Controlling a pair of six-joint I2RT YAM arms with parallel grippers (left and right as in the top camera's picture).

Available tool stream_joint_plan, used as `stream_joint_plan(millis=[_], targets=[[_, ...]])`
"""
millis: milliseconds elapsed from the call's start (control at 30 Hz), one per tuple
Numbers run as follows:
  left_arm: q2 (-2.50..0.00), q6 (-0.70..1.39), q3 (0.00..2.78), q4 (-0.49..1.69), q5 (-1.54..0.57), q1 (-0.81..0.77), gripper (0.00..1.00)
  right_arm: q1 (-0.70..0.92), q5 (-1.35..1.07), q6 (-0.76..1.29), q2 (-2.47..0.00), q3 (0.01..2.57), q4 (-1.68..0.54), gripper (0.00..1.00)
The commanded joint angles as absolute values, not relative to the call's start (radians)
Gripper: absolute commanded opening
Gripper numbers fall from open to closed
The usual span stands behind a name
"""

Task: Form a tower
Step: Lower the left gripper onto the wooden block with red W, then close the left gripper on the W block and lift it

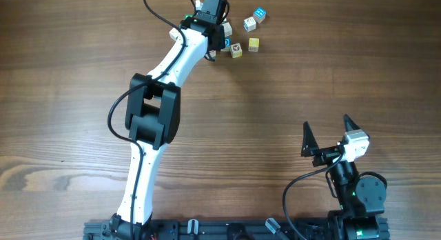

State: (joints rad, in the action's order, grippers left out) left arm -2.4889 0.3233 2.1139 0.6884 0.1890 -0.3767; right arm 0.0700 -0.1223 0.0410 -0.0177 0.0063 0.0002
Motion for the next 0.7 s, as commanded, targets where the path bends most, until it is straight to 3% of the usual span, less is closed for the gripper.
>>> stream_joint_plan(millis=[0, 333, 500, 667], targets=[[-2.511, 0.317, 2.112, 0.672, 0.185, -0.368, 0.3, 0.064, -0.104, 0.054, -0.014, 0.006, 0.006, 1.0], [-2.312, 0.291, 2.115, 0.664, 0.278, -0.357, 0.22, 0.064, -0.104, 0.054, -0.014, 0.005, 0.006, 1.0], [-2.075, 0.296, 2.115, 0.842, 0.262, -0.357, 0.15, 0.064, -0.104, 0.054, -0.014, 0.006, 0.006, 1.0], [-1.896, 0.296, 2.115, 1.084, 0.121, -0.358, 0.16, 0.064, -0.104, 0.054, -0.014, 0.006, 0.006, 1.0]])
